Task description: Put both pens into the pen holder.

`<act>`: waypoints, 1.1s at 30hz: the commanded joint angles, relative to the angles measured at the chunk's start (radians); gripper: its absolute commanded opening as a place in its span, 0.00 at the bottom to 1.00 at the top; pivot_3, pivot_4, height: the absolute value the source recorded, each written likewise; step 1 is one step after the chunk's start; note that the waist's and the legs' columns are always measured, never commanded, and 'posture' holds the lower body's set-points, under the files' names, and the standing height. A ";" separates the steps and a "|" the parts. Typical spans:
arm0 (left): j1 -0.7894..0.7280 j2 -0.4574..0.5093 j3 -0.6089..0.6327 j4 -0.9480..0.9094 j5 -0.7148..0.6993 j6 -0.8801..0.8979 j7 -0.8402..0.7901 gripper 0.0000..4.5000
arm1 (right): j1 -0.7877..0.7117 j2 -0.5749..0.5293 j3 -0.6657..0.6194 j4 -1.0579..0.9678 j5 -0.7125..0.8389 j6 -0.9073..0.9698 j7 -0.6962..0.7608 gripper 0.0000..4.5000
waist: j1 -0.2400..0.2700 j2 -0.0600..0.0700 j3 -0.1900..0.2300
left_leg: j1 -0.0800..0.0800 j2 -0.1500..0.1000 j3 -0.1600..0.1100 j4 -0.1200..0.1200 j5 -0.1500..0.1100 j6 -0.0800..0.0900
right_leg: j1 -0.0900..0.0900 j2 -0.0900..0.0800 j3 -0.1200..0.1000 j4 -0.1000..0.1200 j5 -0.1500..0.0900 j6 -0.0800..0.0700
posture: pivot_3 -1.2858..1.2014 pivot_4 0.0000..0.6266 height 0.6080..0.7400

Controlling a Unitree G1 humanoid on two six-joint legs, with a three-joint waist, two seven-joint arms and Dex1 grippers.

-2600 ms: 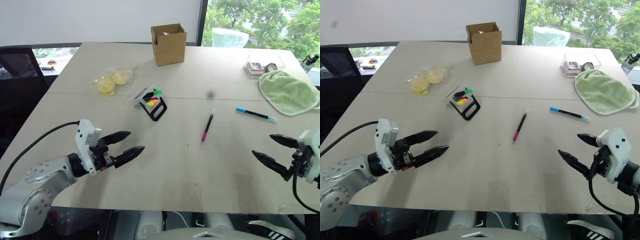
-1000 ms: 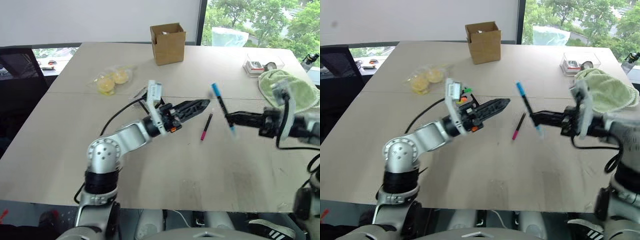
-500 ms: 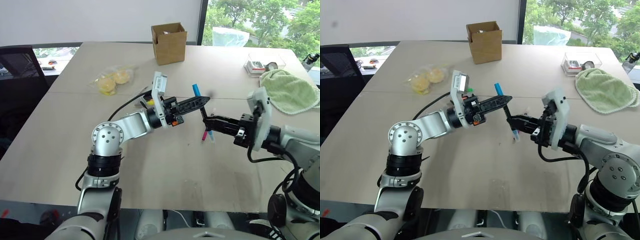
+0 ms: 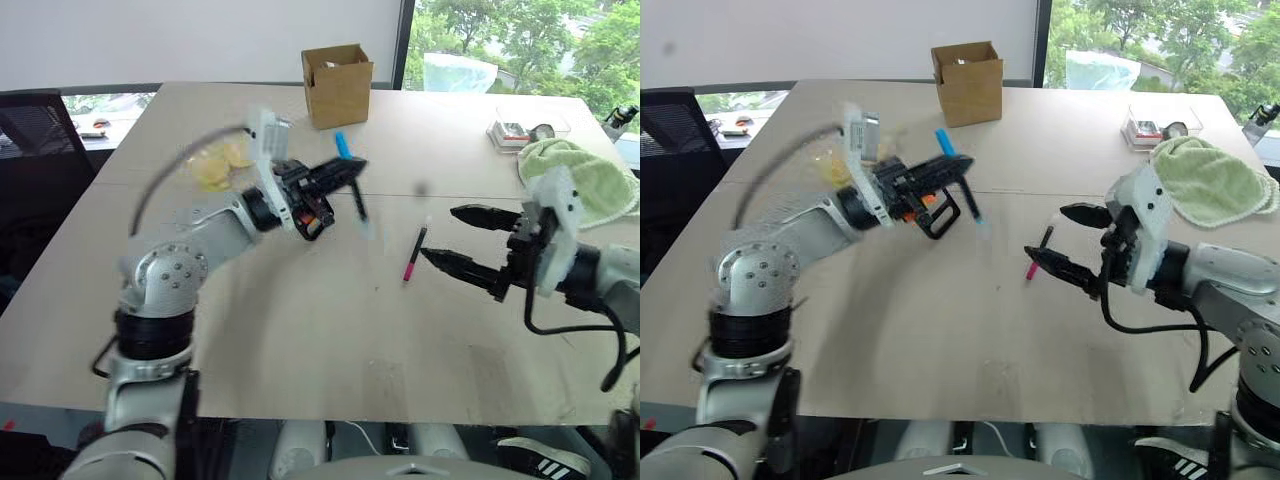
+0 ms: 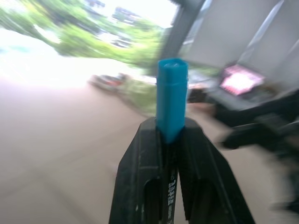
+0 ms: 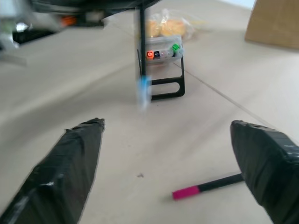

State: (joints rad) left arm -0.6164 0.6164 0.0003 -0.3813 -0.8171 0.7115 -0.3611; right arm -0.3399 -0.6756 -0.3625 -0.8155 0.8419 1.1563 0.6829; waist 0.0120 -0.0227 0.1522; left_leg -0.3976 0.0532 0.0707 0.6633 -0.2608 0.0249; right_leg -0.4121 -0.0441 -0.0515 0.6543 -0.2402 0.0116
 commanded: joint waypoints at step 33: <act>0.081 -0.025 -0.178 0.095 0.896 -0.480 -0.094 0.38 | 0.034 -0.116 0.085 0.009 0.092 -0.359 -0.003 1.00 | 0.003 -0.004 0.002 | -0.003 0.002 0.001 0.000 -0.001 0.003 | 0.000 -0.001 -0.001 -0.006 0.000 0.001 | 0.52 0.24 1.00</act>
State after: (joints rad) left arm -0.5270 0.6018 -0.1983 -0.2744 0.0667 0.2491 -0.4626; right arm -0.3038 -0.7818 -0.2545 -0.7734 0.9267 0.8223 0.6995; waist 0.0151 -0.0264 0.1544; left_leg -0.4007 0.0554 0.0715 0.6637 -0.2622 0.0274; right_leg -0.4120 -0.0452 -0.0522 0.6482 -0.2399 0.0125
